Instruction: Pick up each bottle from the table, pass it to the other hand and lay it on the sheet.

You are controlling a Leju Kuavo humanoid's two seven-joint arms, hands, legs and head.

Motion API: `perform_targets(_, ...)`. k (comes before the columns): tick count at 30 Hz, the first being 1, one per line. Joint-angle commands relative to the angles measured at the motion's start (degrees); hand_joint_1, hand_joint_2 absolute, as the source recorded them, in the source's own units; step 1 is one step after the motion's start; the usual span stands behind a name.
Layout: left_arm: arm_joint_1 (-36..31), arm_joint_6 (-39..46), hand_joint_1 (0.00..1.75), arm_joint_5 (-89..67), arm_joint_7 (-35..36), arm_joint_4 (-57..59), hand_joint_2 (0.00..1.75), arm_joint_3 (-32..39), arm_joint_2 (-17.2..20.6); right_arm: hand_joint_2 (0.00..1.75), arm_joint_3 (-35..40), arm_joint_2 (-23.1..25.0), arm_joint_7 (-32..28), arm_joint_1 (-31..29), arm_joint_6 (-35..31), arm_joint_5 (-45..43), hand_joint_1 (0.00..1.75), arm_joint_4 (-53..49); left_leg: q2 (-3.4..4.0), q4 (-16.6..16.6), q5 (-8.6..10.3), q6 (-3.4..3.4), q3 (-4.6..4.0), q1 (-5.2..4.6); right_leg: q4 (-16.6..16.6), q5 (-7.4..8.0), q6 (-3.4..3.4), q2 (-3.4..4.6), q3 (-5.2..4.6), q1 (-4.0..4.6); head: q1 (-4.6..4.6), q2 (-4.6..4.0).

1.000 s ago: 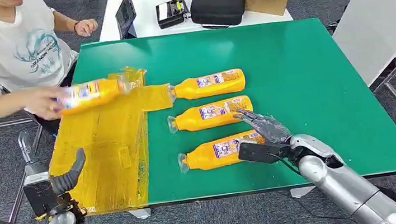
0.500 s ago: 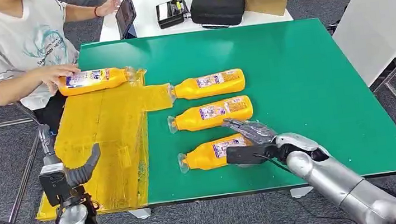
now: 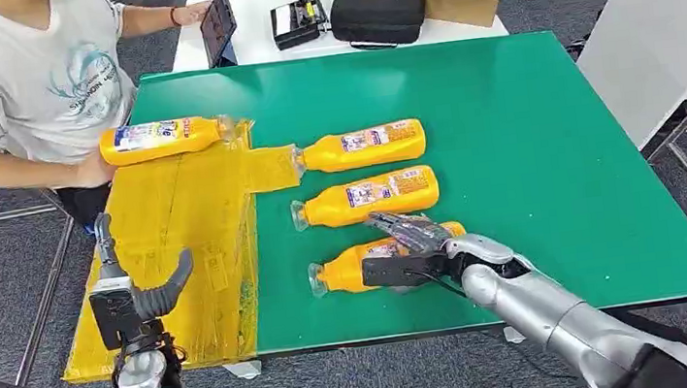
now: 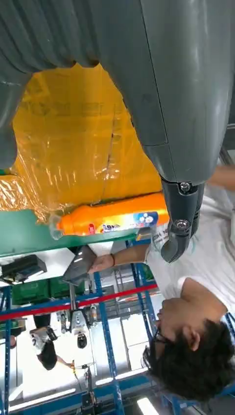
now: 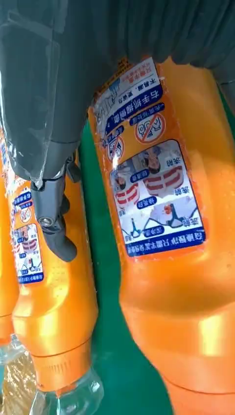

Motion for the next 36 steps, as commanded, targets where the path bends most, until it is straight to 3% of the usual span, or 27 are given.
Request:
perform_targets(1,-2.2,-0.2,0.0,0.0,-0.2,4.7,1.75,-0.8,0.0,1.75,4.1,1.7,-0.2,-3.4,0.3,0.0,0.0,7.4,0.06,0.0,-0.03,0.01,0.15,0.0,0.0,-0.03,-0.13,-0.01,0.15,0.03,0.0,0.0)
perform_targets(6,-2.6,-0.6,0.0,0.1,-0.2,5.4,1.75,-0.7,-0.2,1.75,5.4,0.1,-0.6,-3.7,2.4,-0.6,0.0,5.7,0.08,0.0,-0.11,0.02,0.26,0.05,0.0,-0.08,-0.22,-0.03,0.29,0.09,0.0,0.0)
perform_targets(10,-2.8,-0.8,0.0,0.2,-0.2,5.9,1.75,-0.4,-0.2,1.75,8.5,-4.0,0.9,-5.5,5.3,-2.1,0.0,2.5,0.02,0.0,-0.06,0.03,0.18,0.0,0.0,-0.07,-0.17,-0.07,0.21,0.04,0.0,0.0)
perform_targets(11,-2.7,-0.8,0.0,0.2,-0.2,5.9,1.75,-0.4,-0.3,1.75,9.5,-5.3,1.4,-6.1,5.7,-2.2,0.3,1.4,0.07,0.1,-0.12,0.03,0.27,0.05,0.0,-0.11,-0.25,-0.06,0.32,0.1,0.0,0.0)
perform_targets(12,-2.7,-0.8,0.0,0.2,-0.2,5.8,1.75,-0.3,-0.3,1.75,9.9,-6.1,1.7,-6.3,6.0,-2.4,1.62,0.7,0.08,0.1,-0.14,0.04,0.29,0.04,0.0,-0.13,-0.28,-0.06,0.34,0.1,0.0,0.0)
perform_targets(13,-2.7,-0.7,0.0,0.2,-0.2,6.0,1.75,-0.3,-0.3,1.75,10.7,-7.0,2.0,-6.7,6.7,-2.3,1.75,0.0,-0.03,0.1,-0.08,0.04,0.17,0.0,0.0,-0.11,-0.19,-0.14,0.22,0.05,0.0,0.0)
perform_targets(27,-4.2,-1.3,0.0,0.5,-0.2,8.5,1.75,-1.0,-0.8,1.75,12.6,-11.4,-0.7,-7.7,9.7,-8.8,1.75,-5.3,0.12,0.1,-0.21,0.03,0.34,0.03,0.0,-0.18,-0.34,-0.03,0.39,0.1,0.02,0.0)
perform_targets(31,-4.4,-1.8,0.0,0.8,-0.2,9.0,1.75,-0.8,-0.8,1.75,10.5,-10.9,-2.8,-5.0,5.5,-10.4,1.75,-6.4,0.03,0.0,-0.08,0.02,0.17,-0.02,0.0,-0.07,-0.16,-0.05,0.2,0.03,0.0,0.0)
perform_targets(33,-4.0,-2.0,0.0,0.8,-0.2,8.5,1.75,-0.7,-0.9,1.75,3.0,-6.7,-8.4,2.1,-5.4,-9.8,1.75,-7.5,-0.02,0.0,-0.06,0.02,0.18,0.01,-0.1,-0.06,-0.15,-0.09,0.24,0.06,0.02,0.0)
perform_targets(35,-3.0,-2.0,0.0,0.6,-0.2,6.7,1.75,-0.2,-1.2,1.75,-8.4,3.3,-12.4,10.8,-14.2,-6.5,1.75,-9.1,0.03,0.0,-0.06,0.01,0.18,0.06,-0.1,-0.03,-0.13,-0.03,0.23,0.09,0.02,0.0)
perform_targets(36,-2.4,-2.7,0.0,0.5,-0.2,5.7,1.75,0.1,-1.2,1.75,-10.8,7.1,-10.5,13.0,-16.1,-3.9,1.75,-11.3,0.19,-0.2,-0.13,-0.05,0.48,0.19,-0.3,-0.03,-0.27,0.09,0.51,0.24,0.0,0.0)
